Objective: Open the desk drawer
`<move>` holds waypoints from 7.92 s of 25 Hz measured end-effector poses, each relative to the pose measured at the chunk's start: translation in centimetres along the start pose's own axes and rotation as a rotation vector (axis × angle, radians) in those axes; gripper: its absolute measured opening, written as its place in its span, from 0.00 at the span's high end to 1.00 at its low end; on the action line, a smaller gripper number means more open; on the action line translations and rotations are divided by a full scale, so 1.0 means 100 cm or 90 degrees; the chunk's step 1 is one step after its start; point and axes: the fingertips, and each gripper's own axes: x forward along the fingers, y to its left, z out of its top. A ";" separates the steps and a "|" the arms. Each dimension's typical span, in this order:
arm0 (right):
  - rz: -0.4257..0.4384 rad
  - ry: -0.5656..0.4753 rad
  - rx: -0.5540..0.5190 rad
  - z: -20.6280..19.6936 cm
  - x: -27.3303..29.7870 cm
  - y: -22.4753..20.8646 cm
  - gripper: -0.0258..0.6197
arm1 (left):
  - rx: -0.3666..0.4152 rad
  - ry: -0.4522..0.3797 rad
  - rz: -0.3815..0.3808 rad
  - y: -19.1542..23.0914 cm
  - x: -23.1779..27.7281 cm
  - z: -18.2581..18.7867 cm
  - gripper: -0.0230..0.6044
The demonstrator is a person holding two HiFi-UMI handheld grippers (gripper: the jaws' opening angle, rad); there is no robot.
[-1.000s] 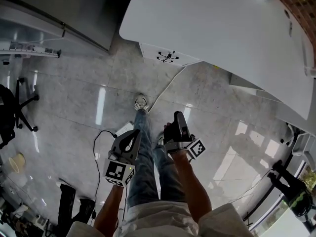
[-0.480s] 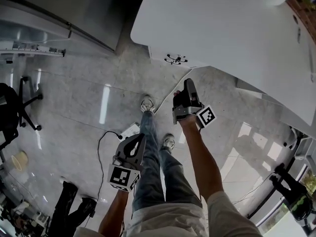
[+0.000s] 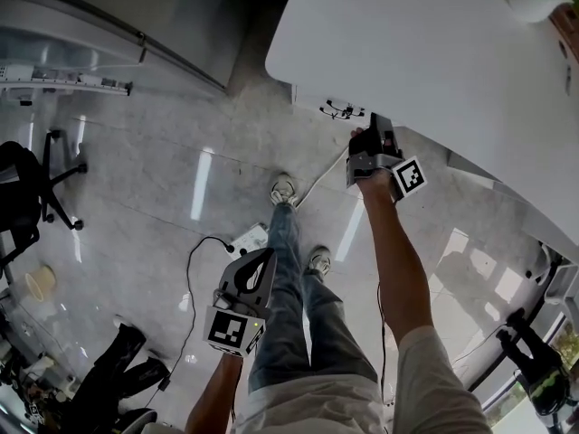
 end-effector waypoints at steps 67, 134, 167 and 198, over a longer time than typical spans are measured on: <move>-0.087 0.031 0.084 -0.113 -0.218 -0.046 0.89 | 0.016 0.024 -0.094 -0.047 0.030 -0.019 0.94; 0.066 0.283 -1.027 -0.104 -0.341 0.317 0.93 | 0.205 -0.137 -0.117 -0.178 -0.108 0.143 0.94; 0.079 0.334 -0.979 -0.147 -0.506 0.341 0.93 | 0.157 -0.154 -0.047 -0.226 -0.243 0.057 0.94; 0.016 0.224 -0.992 -0.313 -0.645 0.342 0.93 | 0.210 -0.162 -0.161 -0.199 -0.408 -0.051 0.94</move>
